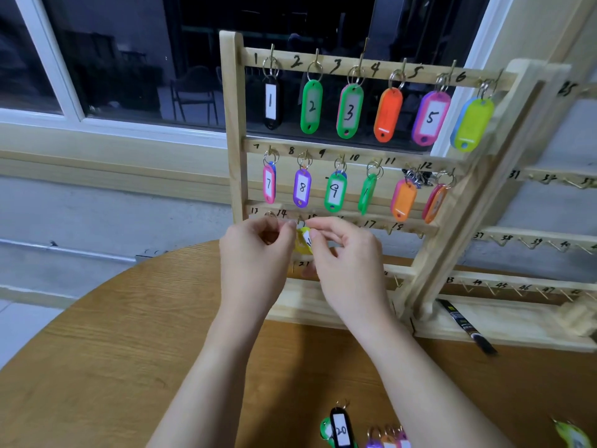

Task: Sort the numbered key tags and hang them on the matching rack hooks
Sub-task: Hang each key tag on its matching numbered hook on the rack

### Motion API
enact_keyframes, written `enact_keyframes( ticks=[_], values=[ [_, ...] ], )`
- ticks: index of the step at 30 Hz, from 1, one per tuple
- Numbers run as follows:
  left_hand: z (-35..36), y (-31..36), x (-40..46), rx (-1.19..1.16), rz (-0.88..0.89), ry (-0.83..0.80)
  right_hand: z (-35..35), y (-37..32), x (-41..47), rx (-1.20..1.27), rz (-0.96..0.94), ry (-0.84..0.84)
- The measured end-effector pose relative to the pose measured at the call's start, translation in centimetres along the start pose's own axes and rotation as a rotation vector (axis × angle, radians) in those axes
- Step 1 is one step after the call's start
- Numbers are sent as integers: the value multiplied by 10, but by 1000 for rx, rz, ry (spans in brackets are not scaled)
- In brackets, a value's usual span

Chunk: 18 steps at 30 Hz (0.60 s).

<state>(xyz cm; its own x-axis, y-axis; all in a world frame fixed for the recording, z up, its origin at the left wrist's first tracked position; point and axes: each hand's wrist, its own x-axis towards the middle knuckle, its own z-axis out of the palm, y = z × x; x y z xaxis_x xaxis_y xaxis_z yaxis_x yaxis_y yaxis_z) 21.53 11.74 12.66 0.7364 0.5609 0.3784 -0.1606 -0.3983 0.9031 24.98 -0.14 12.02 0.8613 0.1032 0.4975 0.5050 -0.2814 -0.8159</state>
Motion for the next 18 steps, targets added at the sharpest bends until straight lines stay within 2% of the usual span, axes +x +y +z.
enact_keyframes(
  ticks=[5,10,13,18],
  values=[
    [2,-2,-1,-45,-115,32,-1,4,-8,-50,-15,10],
    [-11,6,-1,91,-135,-109,-36,23,-27,-141,18,-79],
    [-9,14,-11,203,-57,-287,-78,35,-41,-219,60,-111],
    [20,41,-55,252,140,-727,-175,61,-78,-458,187,-97]
  ],
)
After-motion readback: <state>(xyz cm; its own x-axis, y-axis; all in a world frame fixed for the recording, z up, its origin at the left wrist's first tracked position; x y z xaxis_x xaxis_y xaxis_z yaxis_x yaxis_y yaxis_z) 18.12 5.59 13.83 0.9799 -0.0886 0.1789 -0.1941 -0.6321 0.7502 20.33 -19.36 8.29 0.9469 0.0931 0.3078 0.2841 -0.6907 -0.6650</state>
